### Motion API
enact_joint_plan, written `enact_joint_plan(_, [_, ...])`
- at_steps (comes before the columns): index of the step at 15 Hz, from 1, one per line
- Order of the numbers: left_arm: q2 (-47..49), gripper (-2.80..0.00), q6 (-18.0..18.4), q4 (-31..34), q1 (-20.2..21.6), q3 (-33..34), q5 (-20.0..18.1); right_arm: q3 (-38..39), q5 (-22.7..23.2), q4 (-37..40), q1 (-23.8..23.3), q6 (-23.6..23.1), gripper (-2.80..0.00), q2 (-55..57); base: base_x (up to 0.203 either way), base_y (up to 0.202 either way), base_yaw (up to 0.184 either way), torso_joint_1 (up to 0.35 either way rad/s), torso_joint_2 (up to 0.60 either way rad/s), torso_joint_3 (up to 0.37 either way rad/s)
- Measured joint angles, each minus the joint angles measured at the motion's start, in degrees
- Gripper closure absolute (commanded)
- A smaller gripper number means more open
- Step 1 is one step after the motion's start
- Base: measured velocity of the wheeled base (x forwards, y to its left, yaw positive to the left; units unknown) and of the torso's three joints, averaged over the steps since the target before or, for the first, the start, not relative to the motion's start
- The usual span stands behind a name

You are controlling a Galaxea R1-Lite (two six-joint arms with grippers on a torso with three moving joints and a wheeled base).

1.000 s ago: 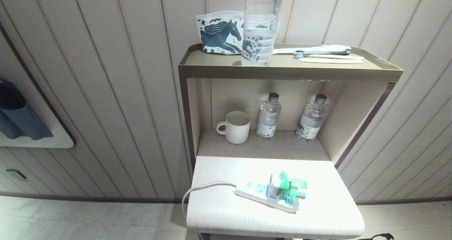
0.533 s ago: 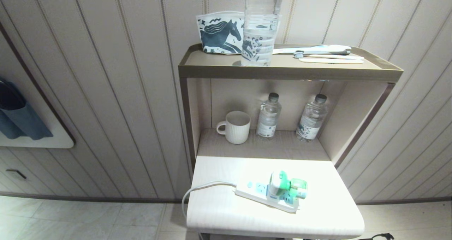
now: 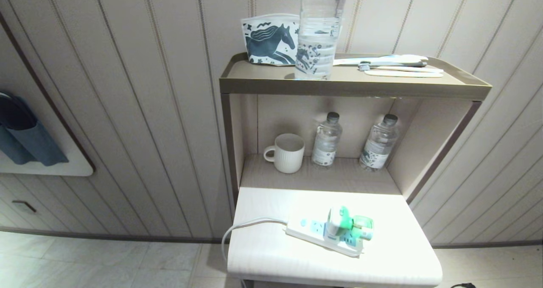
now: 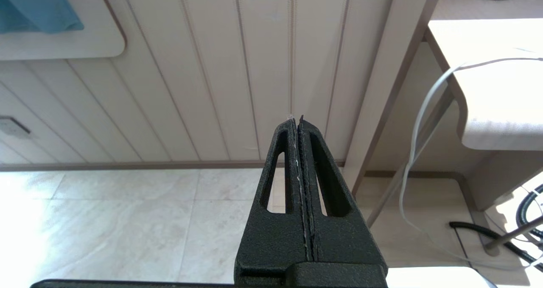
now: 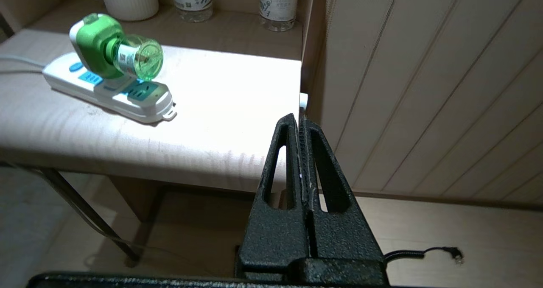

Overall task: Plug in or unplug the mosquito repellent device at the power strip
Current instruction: Hold the socket with your left hand and unplug it with your right hand

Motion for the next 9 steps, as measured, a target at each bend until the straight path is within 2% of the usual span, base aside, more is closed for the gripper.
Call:
enact_joint_plan(2, [0.0, 0.0, 0.02, -0.01, 0.0, 0.0, -0.02, 0.0, -0.18, -0.09, 0.0, 2.14, 0.0, 0.0, 0.0, 0.0, 0.0, 0.0, 0.0, 0.0])
enact_joint_plan(9, [0.0, 0.0, 0.02, 0.0, 0.0, 0.0, -0.04, 0.0, -0.16, -0.15, 0.0, 2.04, 0.0, 0.0, 0.0, 0.0, 0.0, 0.0, 0.0, 0.0])
